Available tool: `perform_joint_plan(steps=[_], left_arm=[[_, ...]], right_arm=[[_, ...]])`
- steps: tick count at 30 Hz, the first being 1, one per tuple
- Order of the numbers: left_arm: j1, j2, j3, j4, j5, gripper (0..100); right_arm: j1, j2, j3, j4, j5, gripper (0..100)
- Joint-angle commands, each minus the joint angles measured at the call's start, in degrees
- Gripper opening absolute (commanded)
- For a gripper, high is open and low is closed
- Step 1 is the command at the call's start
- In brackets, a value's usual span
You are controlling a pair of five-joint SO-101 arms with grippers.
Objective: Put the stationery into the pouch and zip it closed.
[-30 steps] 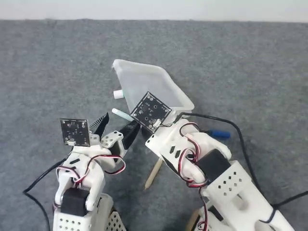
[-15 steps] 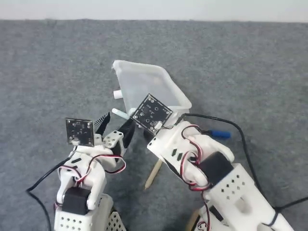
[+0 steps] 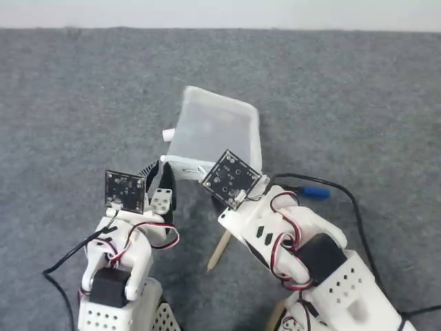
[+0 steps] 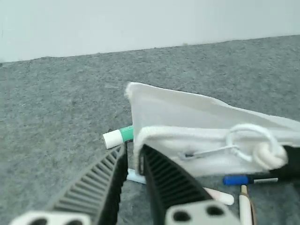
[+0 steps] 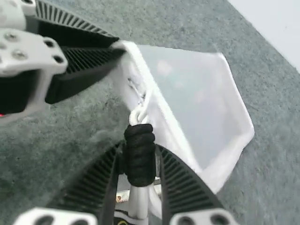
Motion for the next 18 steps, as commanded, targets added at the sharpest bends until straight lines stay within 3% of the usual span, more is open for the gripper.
perform_joint_plan(steps=[1,8,18], left_arm=[[-1.1,-0.7,-2.2,-0.3,-0.4,1],[-9.2,-0.7,-4.4,1.2,0.7,1],[-9.8,-0.7,-4.5,1.2,1.6,1]], right_arm=[[3.3,1.7,-0.8,-1.1,-0.6,0.6],[7.4,2.4,-0.8,-1.1,-0.7,0.6],[13.6,2.4,-0.9,-2.9,-4.0,0.6]])
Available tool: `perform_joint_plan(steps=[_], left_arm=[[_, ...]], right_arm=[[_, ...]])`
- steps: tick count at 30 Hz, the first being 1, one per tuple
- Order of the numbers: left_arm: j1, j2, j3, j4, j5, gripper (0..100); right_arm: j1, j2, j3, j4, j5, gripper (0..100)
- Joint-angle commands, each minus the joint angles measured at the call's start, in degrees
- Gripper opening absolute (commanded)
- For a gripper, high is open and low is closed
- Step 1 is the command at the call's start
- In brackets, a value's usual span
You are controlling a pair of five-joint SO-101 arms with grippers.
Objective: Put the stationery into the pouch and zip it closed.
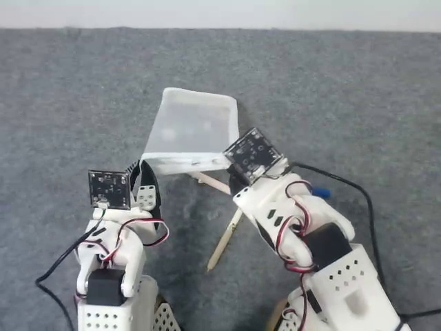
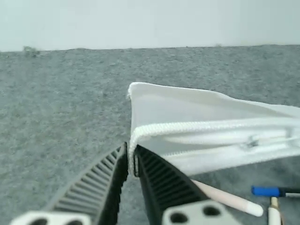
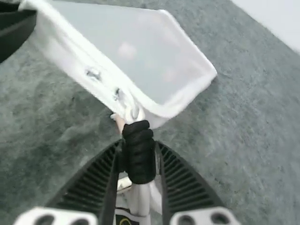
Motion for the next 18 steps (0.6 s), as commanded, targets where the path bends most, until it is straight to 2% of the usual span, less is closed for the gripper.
perform_joint_plan(steps=[1,5,9,18], left_arm=[[-1.7,-0.7,-4.1,0.4,1.5,1],[-2.3,-0.7,-4.1,0.4,1.3,1],[-6.7,-0.7,-5.1,0.4,1.6,1],[-5.3,-0.7,-5.2,1.9,1.3,1]], right_arm=[[4.2,-0.2,-0.8,-1.6,-1.4,0.6],[6.3,-0.2,-0.8,-2.3,-3.6,0.6],[8.6,-0.2,-0.7,-3.0,-4.5,0.6],[8.6,-0.2,-0.7,-3.3,-5.5,0.6]])
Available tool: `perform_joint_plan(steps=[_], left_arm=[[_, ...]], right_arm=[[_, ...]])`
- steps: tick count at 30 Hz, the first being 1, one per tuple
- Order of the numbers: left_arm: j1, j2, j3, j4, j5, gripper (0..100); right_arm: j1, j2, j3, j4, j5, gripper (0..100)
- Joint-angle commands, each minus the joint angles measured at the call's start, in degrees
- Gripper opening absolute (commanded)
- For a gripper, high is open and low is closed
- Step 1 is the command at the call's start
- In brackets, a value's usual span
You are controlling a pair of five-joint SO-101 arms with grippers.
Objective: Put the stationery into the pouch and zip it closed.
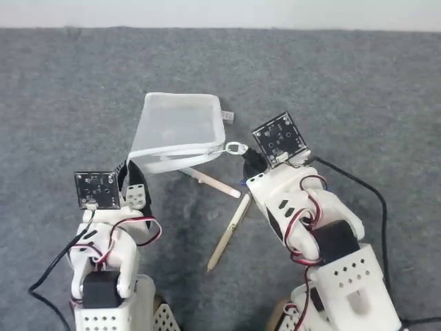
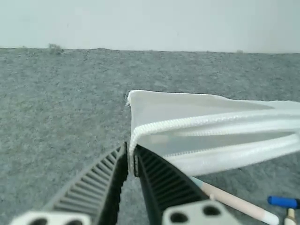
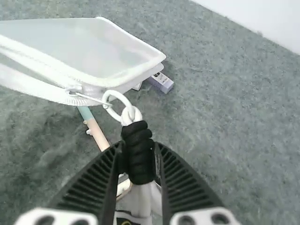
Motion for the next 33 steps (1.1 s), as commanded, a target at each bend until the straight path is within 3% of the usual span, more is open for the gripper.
perform_joint_plan(steps=[1,9,20,33], left_arm=[[-0.4,-0.7,-3.6,0.4,0.8,1],[-0.3,-0.6,-1.7,0.2,1.1,22],[4.3,-0.4,0.6,-1.9,0.7,21],[5.0,-0.4,1.2,-2.8,-1.0,17]], right_arm=[[2.4,-0.2,-0.7,-1.1,-0.8,0.6],[2.3,-0.2,-0.7,-1.0,-0.6,0.6],[1.5,-0.2,-0.6,-0.9,-0.3,0.6],[-0.7,-0.3,0.5,-1.4,-0.3,0.6]])
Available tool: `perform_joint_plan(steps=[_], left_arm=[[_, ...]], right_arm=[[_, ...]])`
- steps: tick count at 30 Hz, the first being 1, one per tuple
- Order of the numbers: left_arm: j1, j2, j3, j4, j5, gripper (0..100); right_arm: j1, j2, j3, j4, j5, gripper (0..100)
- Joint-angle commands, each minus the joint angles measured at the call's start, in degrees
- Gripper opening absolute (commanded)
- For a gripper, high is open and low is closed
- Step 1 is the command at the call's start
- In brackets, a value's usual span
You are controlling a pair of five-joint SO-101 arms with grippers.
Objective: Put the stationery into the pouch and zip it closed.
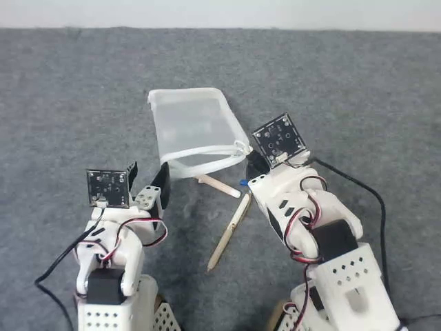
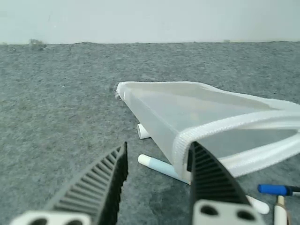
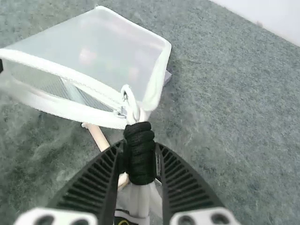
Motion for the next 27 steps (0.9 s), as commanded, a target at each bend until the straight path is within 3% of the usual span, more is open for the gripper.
perform_joint_plan(steps=[1,11,21,27], left_arm=[[1.4,-0.4,-0.8,-1.8,-1.0,17],[2.4,0.7,-3.1,0.0,-1.1,17],[3.8,27.7,-13.1,-4.5,-1.0,16],[3.7,36.6,-18.1,-5.0,-1.1,4]], right_arm=[[-0.5,-0.4,-0.9,-1.4,-0.2,0.6],[-0.5,-0.1,-0.9,-1.4,-0.2,0.6],[-0.4,-0.3,-0.8,-1.1,-0.2,0.6],[-0.4,0.2,-0.8,-1.4,-0.2,0.6]])
